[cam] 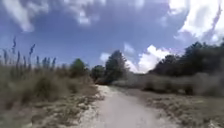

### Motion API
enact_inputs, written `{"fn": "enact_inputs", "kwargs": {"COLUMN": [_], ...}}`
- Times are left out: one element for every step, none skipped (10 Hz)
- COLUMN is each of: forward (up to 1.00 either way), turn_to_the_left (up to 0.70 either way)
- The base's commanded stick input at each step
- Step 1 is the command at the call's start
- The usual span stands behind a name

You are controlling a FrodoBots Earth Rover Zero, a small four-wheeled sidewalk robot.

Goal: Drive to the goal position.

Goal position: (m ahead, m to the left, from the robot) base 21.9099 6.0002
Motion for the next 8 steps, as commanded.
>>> {"fn": "enact_inputs", "kwargs": {"forward": [1.00, 1.00, 1.00, 1.00, 1.00, 1.00, 1.00, 1.00], "turn_to_the_left": [0.00, 0.00, 0.00, 0.00, 0.00, 0.00, 0.00, 0.14]}}
